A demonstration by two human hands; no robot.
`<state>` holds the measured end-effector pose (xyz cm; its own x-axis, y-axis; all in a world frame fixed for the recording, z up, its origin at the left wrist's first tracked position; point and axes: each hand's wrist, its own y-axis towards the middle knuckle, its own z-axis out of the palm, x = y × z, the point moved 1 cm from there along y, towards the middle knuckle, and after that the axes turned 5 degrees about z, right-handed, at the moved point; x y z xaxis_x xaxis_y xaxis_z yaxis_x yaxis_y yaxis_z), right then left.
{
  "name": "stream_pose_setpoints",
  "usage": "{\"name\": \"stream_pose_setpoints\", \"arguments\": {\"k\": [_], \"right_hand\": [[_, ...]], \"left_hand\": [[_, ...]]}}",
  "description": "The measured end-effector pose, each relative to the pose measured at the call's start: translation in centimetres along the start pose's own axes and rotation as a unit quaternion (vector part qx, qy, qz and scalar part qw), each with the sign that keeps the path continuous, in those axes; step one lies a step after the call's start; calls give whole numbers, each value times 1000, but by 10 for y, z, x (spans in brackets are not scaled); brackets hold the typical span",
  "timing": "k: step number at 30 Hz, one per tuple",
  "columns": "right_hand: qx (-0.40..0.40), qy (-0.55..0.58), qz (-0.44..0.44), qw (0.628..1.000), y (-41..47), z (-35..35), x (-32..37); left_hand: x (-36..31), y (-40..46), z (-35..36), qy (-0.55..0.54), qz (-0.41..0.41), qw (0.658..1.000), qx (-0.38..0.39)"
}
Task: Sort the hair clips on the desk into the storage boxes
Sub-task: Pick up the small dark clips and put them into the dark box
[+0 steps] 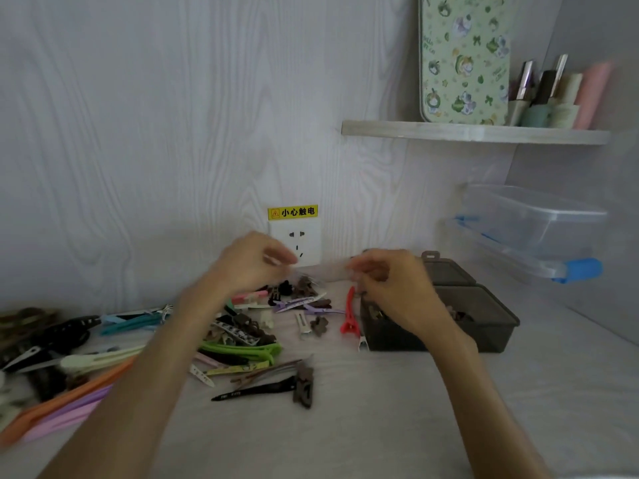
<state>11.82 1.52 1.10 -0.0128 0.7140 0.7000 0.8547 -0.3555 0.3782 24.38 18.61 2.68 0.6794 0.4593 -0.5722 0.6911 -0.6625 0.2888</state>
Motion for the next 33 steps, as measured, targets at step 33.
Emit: {"name": "stream_pose_setpoints", "arguments": {"k": [33], "right_hand": [[152,-204,-4,967,46,99,4]], "left_hand": [[59,6,24,160,-11,987,12]]}}
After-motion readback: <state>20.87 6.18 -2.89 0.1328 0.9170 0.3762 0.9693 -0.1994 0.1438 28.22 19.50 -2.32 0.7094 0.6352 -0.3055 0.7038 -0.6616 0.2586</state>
